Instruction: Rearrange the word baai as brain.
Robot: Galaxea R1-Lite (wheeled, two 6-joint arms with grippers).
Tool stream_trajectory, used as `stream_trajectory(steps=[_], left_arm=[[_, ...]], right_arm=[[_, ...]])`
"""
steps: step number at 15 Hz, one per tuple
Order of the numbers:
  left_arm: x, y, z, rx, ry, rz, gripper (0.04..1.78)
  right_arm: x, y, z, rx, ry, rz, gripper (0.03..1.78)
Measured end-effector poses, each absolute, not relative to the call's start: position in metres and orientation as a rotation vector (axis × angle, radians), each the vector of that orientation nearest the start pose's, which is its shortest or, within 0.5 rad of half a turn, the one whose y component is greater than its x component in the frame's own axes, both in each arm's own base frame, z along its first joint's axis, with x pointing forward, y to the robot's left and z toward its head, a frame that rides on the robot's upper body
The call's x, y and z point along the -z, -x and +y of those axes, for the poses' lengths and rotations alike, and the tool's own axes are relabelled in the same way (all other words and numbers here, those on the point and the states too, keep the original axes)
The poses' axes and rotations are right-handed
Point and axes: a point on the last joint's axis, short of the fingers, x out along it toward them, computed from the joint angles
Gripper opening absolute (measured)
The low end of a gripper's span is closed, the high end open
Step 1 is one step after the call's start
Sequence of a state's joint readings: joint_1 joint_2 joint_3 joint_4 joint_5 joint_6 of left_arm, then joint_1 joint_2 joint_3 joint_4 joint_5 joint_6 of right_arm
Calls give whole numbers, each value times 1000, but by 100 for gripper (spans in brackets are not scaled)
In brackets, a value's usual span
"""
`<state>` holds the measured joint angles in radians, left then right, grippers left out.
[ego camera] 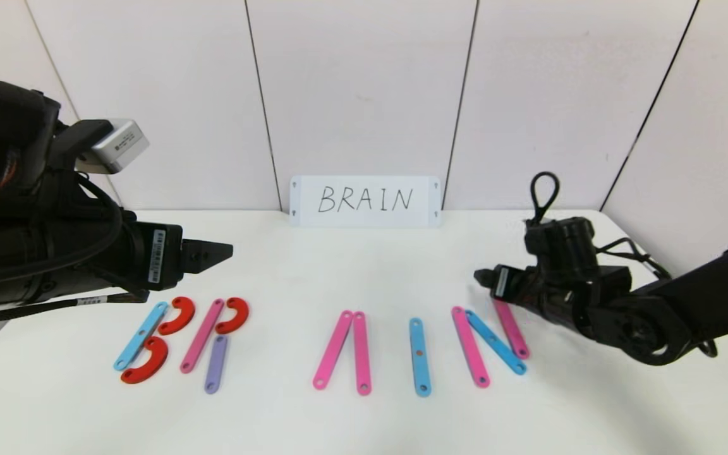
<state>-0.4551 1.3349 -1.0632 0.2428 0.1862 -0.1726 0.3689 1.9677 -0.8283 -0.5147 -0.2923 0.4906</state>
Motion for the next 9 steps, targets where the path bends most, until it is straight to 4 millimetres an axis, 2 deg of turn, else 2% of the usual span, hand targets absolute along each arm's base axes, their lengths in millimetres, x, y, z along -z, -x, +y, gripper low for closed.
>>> stream_trajectory(steps=[2, 4, 7, 9], left_arm=[[-273, -184, -85, 217, 15, 487, 169], [-282, -176, -80, 191, 24, 442, 169], [-299, -159, -68, 79, -10, 368, 169], [-311, -144, -60, 11, -28, 320, 169]], right_arm=[[-117, -317, 101, 97, -285, 538, 170], [-154, -307, 88, 109, -284, 481, 170], [-213, -278, 70, 123, -253, 399, 170], [-253, -245, 58, 138, -230, 346, 170]])
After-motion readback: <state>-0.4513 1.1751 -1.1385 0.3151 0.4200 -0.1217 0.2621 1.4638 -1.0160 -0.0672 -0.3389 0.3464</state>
